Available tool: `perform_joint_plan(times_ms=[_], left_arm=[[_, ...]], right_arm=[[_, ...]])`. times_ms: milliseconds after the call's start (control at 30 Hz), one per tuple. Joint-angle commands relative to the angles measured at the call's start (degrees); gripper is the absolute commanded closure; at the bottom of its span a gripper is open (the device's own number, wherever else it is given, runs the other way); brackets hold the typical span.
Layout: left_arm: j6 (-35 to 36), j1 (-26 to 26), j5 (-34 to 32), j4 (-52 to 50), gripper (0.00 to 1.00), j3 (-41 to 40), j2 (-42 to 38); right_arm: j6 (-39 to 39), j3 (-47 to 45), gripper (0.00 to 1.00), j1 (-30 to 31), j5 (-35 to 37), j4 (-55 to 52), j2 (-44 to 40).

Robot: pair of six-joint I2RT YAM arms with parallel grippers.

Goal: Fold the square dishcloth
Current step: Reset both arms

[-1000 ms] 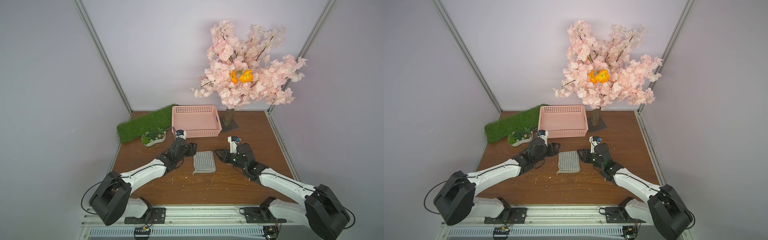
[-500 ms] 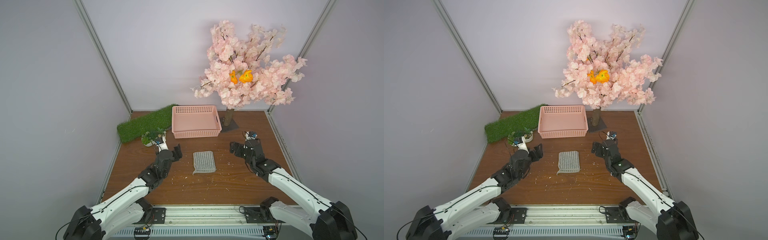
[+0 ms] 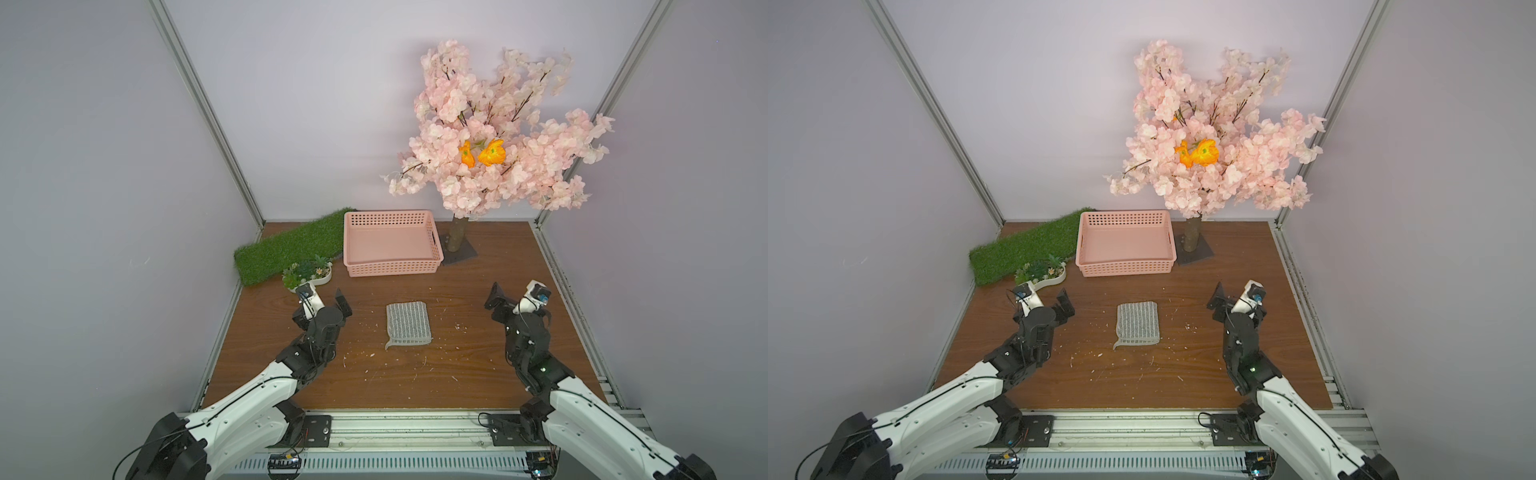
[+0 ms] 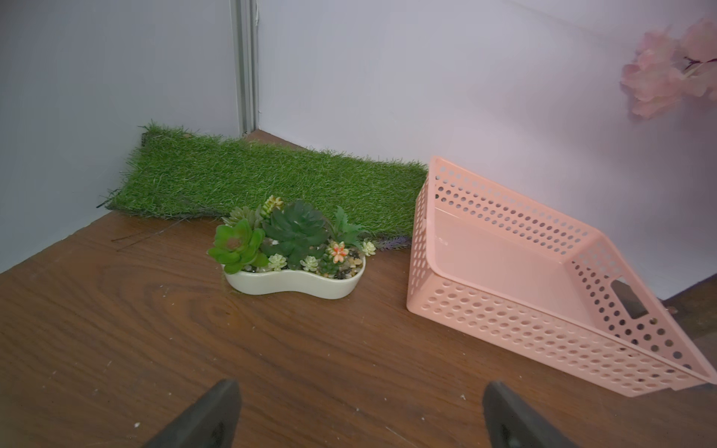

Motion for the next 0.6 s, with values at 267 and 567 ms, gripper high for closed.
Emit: perform_joint_plan(times_ms=[267, 567], left_arm=[[12.4, 17.6, 10.1, 19.9, 0.01, -6.4, 1.4], [20.5, 28.0, 21.8, 31.5, 0.01, -9.1, 2.9]], right_arm=[[-15.3, -5.0, 0.0, -3.6, 7.8, 28.9, 13.0], [-20.9, -4.6, 0.01, -10.7, -0.2, 41.8, 26.8]])
